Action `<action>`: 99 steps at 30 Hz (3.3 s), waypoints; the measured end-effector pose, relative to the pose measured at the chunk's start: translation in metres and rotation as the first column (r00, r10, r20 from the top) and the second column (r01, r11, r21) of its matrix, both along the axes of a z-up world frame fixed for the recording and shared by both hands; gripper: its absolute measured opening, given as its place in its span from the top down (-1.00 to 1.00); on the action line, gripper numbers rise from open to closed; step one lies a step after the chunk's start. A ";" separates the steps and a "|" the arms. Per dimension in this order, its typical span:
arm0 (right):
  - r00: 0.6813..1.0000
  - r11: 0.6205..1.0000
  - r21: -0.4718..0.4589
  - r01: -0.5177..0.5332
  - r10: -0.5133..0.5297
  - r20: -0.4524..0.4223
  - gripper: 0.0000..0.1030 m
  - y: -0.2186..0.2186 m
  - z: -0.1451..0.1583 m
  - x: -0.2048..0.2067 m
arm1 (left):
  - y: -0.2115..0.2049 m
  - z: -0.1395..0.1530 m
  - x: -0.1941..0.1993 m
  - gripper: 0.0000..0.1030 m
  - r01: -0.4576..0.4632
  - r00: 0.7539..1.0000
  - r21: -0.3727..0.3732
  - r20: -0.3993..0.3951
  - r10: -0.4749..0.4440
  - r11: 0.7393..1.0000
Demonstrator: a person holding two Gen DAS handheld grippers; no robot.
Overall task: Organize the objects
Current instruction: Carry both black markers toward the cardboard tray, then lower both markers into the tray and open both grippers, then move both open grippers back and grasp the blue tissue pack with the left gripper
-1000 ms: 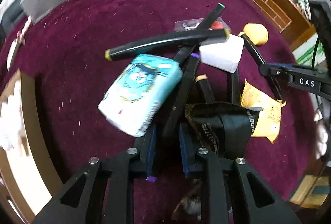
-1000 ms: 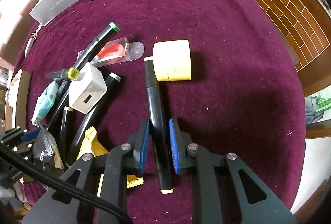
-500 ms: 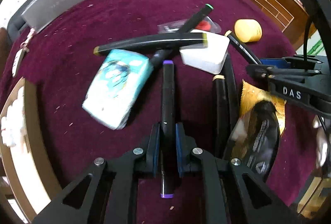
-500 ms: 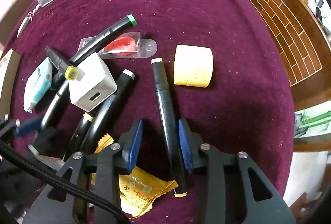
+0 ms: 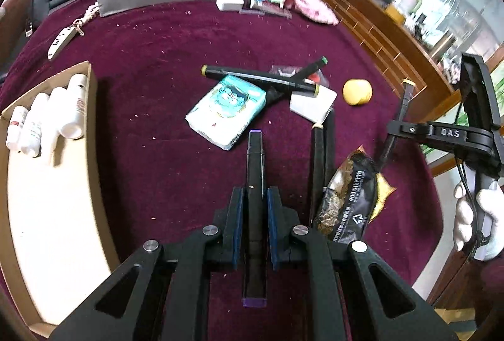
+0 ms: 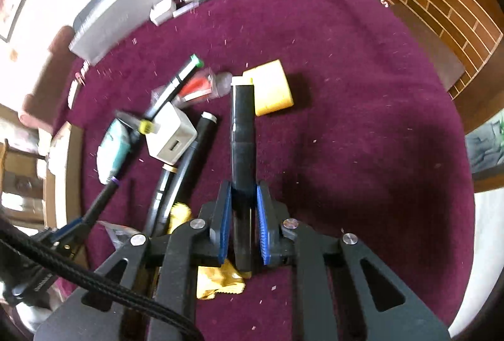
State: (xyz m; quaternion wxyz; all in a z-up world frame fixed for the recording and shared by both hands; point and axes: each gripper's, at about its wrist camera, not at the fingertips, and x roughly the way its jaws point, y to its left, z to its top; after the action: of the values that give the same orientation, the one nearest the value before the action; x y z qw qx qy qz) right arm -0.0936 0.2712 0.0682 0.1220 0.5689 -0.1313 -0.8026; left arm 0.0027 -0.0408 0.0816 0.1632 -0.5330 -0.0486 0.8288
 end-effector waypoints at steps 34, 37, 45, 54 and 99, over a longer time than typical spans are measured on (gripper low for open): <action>0.882 0.874 -0.144 -0.464 0.471 0.021 0.75 -0.302 0.039 0.053 | -0.238 -0.012 0.030 0.77 -0.300 0.953 0.053 -0.023 0.301 0.953; 0.874 0.872 -0.148 -0.466 0.480 0.077 0.75 -0.326 0.017 0.047 | -0.242 -0.023 0.026 0.78 -0.301 0.953 0.053 0.006 0.302 0.952; 0.882 0.894 -0.089 -0.438 0.447 0.148 0.73 -0.364 -0.020 0.018 | -0.242 -0.044 0.011 0.78 -0.303 0.952 0.070 0.075 0.298 0.950; 0.878 0.903 -0.010 -0.430 0.421 0.226 0.75 -0.384 -0.050 0.008 | -0.235 -0.054 0.001 0.78 -0.307 0.949 0.074 0.105 0.299 0.949; 0.814 0.988 0.087 0.127 -0.054 -0.578 -1.00 -0.169 0.159 0.066 | -0.125 0.144 0.058 -0.92 -0.430 0.759 -0.053 -0.562 0.329 0.901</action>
State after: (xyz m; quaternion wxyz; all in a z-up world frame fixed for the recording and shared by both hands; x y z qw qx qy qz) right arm -0.0273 0.1022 0.2271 0.0824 0.3004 -0.0663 -0.9479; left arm 0.0607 -0.1658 0.2253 -0.0503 -0.2691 -0.0333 0.9612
